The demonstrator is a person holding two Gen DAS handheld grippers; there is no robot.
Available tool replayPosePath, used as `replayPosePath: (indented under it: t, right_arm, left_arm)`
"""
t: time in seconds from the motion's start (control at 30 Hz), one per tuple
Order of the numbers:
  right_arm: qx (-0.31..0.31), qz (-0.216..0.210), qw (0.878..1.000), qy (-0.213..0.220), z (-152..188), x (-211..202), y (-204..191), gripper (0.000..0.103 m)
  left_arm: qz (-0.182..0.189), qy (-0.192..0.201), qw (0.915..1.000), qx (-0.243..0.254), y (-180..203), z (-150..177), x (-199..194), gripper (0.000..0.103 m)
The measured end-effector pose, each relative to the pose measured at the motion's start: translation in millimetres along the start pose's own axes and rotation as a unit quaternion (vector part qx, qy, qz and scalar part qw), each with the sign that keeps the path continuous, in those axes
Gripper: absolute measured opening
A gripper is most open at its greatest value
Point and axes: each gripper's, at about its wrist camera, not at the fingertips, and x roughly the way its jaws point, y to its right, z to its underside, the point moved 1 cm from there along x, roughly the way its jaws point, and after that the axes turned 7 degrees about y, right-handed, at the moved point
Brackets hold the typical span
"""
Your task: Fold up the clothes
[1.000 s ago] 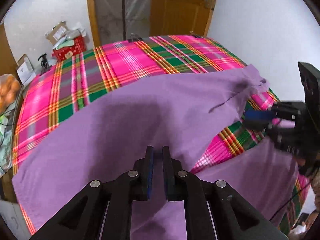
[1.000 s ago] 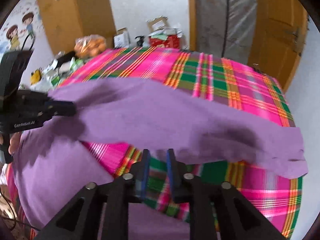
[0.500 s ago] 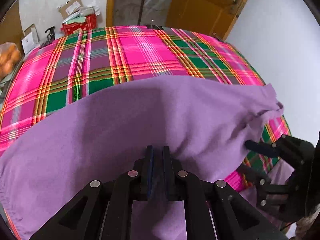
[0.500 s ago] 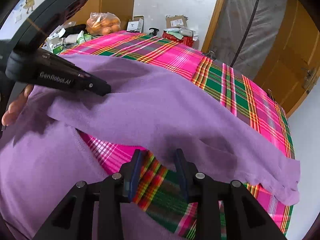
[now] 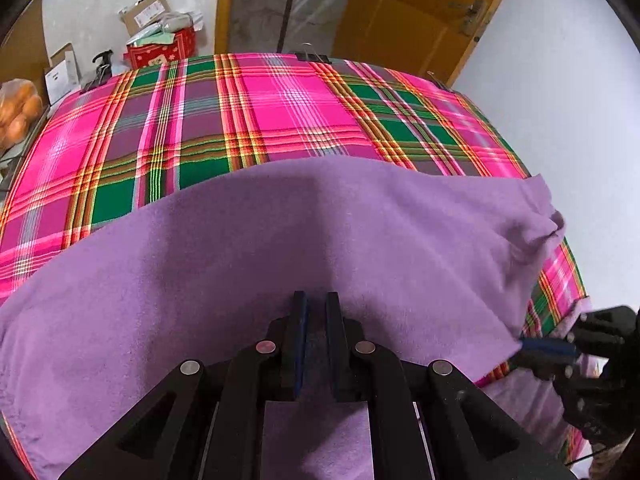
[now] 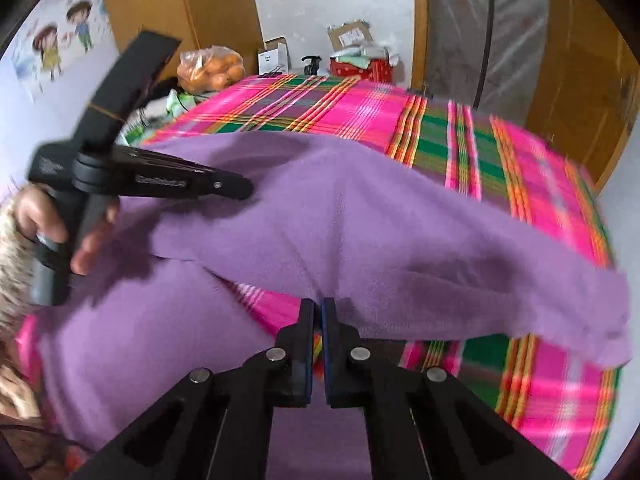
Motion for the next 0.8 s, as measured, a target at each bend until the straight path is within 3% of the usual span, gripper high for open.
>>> replayPosePath:
  t: [0.13,0.23,0.37,0.47,0.53,0.63,0.8]
  right_arm:
    - [0.023,-0.018,1.000,-0.003,5,1,5,0.006]
    - [0.053,-0.015,0.998,0.029,7,-19,23,0.008]
    - [0.111,0.048,0.990,0.072,17,-52,71,0.015]
    - [0.201,0.114,0.968,0.100,37,-80,128,0.019]
    - [0.275,0.145,0.943,0.118,55,-99,169,0.022]
    - [0.327,0.194,0.916,0.129,76,-118,209,0.030]
    - [0.354,0.201,0.904,0.129,76,-112,243,0.032]
  left_arm:
    - [-0.003,-0.009,0.9999,0.008,6,1,-1,0.009]
    - [0.010,-0.003,0.9998,0.018,14,4,-7,0.009]
    - [0.007,0.017,0.9989,0.042,34,4,-16,0.009]
    - [0.016,0.030,0.9965,0.076,60,7,-23,0.009]
    - [0.021,0.032,0.9945,0.098,75,10,-26,0.009]
    - [0.025,0.022,0.9902,0.136,101,15,-18,0.012]
    - [0.028,0.010,0.9868,0.159,127,22,-5,0.012]
